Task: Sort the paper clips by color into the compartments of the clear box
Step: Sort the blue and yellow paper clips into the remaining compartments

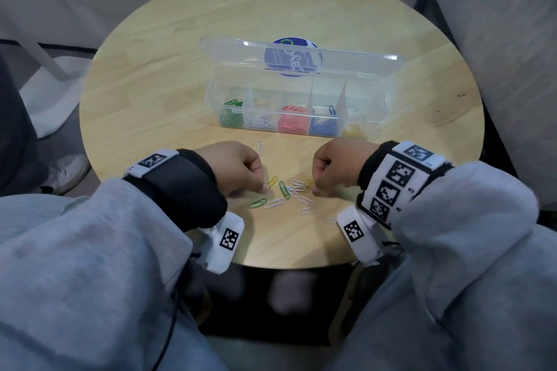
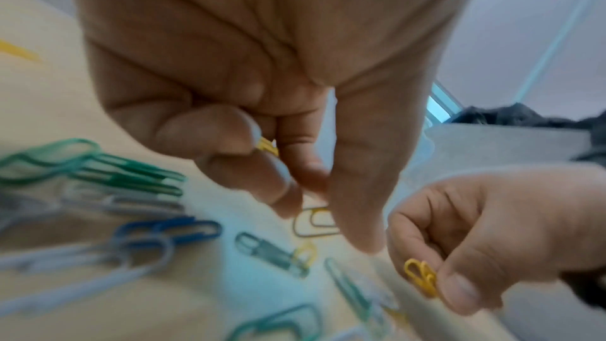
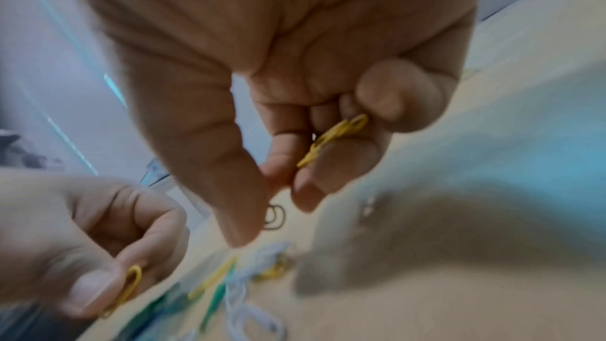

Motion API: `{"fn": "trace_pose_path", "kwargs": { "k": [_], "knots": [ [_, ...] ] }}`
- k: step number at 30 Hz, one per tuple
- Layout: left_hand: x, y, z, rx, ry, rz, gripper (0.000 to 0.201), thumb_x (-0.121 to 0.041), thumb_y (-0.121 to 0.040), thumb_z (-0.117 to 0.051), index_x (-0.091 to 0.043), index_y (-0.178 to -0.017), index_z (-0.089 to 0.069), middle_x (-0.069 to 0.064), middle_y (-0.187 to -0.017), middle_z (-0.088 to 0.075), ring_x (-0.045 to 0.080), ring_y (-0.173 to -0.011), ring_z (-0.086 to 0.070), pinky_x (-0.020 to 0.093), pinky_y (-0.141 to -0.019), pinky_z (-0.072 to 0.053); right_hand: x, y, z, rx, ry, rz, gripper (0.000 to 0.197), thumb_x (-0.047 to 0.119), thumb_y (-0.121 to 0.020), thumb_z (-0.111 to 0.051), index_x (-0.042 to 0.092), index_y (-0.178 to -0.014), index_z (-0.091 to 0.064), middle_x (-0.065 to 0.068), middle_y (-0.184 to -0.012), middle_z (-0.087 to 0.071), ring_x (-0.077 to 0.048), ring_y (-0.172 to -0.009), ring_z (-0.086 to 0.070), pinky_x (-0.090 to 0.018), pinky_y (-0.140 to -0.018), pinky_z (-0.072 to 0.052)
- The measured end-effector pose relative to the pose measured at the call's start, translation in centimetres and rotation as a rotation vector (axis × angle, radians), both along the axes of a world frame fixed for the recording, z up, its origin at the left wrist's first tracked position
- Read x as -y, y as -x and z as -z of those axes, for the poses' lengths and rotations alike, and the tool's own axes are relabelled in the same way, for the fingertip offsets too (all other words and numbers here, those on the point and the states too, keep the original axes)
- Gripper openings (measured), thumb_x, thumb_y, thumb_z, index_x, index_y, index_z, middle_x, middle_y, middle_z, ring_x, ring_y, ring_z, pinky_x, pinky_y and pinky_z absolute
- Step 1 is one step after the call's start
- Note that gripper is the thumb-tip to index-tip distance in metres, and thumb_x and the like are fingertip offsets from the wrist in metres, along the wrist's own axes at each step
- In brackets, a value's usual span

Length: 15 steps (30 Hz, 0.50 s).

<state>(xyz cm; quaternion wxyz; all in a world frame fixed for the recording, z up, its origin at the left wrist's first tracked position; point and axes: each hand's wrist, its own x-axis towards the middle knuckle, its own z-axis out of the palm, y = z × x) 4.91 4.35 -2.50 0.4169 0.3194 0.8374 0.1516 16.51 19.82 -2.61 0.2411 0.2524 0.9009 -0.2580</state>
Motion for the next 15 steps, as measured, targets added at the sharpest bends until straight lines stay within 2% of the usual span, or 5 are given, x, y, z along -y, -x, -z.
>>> {"fn": "trace_pose_path", "kwargs": {
  "k": [2, 5, 9, 11, 15],
  "knots": [
    [-0.2, 0.4, -0.3, 0.078, -0.097, -0.083, 0.026, -0.016, -0.077, -0.074, -0.018, -0.062, -0.053, -0.009, -0.046, -0.056, 0.002, -0.039, -0.045, 0.015, -0.047, -0.039, -0.7, 0.0, -0.4, -0.04, 0.101, 0.036, 0.021, 0.014, -0.074, -0.07, 0.021, -0.061, -0.054, 0.008, -0.059, -0.057, -0.008, -0.052, -0.051, -0.02, -0.055, -0.043],
    [-0.5, 0.5, -0.8, 0.333, -0.311, -0.326, 0.029, 0.001, -0.083, -0.063, -0.013, -0.064, -0.047, 0.0, -0.052, -0.055, 0.0, -0.035, -0.047, 0.01, -0.04, -0.039, -1.3, 0.1, -0.5, -0.153, 0.325, 0.156, 0.026, 0.001, -0.078, -0.067, 0.016, -0.063, -0.052, 0.004, -0.054, -0.057, -0.008, -0.049, -0.053, -0.02, -0.055, -0.047],
    [-0.6, 0.7, -1.2, 0.597, -0.447, -0.538, 0.021, 0.005, -0.089, -0.048, -0.014, -0.084, -0.056, 0.001, -0.063, -0.052, 0.003, -0.039, -0.051, 0.011, -0.04, -0.041, -1.6, 0.3, -0.4, -0.264, 0.677, 0.376, 0.027, -0.012, -0.087, -0.049, 0.013, -0.079, -0.056, 0.004, -0.045, -0.052, -0.008, -0.042, -0.052, -0.018, -0.047, -0.047],
    [-0.7, 0.7, -1.2, 0.645, -0.437, -0.573, 0.024, 0.002, -0.091, -0.041, -0.012, -0.087, -0.06, 0.001, -0.064, -0.047, 0.004, -0.04, -0.05, 0.011, -0.039, -0.04, -1.5, 0.4, -0.5, -0.263, 0.776, 0.44, 0.03, -0.011, -0.089, -0.039, 0.011, -0.08, -0.057, -0.002, -0.052, -0.049, -0.012, -0.045, -0.048, -0.016, -0.041, -0.044],
    [-1.0, 0.3, -1.2, 0.615, -0.365, -0.58, 0.028, -0.003, -0.092, -0.034, -0.009, -0.076, -0.056, 0.002, -0.064, -0.044, 0.005, -0.038, -0.049, 0.011, -0.038, -0.037, -1.1, 0.5, -0.3, -0.246, 0.849, 0.547, 0.032, -0.004, -0.09, -0.027, 0.008, -0.069, -0.049, -0.007, -0.065, -0.04, -0.016, -0.052, -0.045, -0.015, -0.037, -0.04]
  ]
}}
